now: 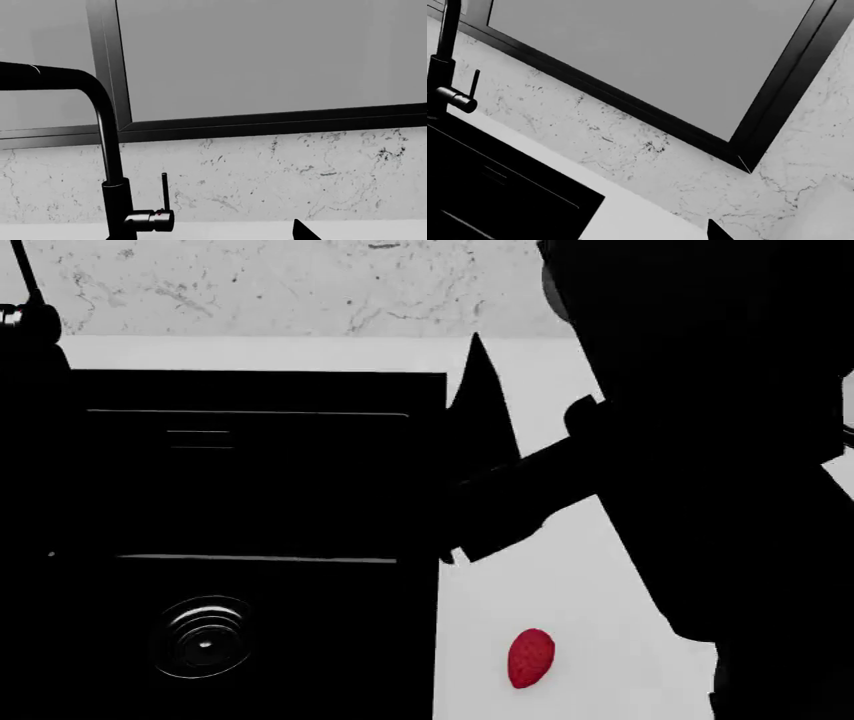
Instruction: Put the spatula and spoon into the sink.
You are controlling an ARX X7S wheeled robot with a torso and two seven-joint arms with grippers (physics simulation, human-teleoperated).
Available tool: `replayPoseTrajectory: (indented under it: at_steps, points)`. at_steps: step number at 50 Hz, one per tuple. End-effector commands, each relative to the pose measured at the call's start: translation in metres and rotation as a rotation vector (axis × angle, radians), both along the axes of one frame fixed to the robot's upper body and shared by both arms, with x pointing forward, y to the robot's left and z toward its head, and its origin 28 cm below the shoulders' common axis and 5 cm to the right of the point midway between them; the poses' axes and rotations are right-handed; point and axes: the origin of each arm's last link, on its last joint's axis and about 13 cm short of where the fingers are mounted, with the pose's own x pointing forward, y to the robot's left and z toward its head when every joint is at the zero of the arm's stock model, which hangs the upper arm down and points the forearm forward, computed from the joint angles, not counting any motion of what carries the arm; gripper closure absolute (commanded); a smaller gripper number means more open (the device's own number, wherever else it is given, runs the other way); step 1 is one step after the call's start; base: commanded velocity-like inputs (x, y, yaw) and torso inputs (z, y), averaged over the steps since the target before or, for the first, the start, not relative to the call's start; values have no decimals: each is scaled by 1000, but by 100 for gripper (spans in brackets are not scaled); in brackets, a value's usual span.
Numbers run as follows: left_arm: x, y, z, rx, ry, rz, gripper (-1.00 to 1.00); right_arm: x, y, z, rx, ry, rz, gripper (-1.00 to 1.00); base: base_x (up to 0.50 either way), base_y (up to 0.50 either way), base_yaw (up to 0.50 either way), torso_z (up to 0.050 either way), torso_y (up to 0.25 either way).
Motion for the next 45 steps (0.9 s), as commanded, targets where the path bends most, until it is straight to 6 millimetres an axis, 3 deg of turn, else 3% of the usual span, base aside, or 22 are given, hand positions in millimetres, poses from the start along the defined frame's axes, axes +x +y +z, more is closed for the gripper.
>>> replayPoseTrajectory:
  at_steps: [1, 6, 17, 26, 31, 45]
  points:
    - [-4, 1, -1, 6, -9, 1, -100, -25, -10, -21, 84, -205, -152, -100, 0, 0, 0, 0, 0]
    - [-10, 0, 0, 10, -19, -1, -100, -23, -13, -32, 94, -256, -213, -100, 0, 0, 1, 0, 0]
    - [-33, 1, -4, 22, -54, -5, -100, -35, -18, -41, 177, -330, -167, -100, 0, 0, 0, 0, 0]
    - [-67, 9, -9, 36, -91, 35, -100, -41, -20, -46, 171, -349, -187, -100, 0, 0, 0, 0, 0]
    - [-86, 12, -21, 7, -78, 39, -100, -46, -20, -50, 200, -363, -174, -100, 0, 477, 0, 0, 0]
    - [-86, 11, -25, 16, -59, 9, -100, -52, -22, -49, 207, -366, -192, -100, 0, 500, 0, 0, 0]
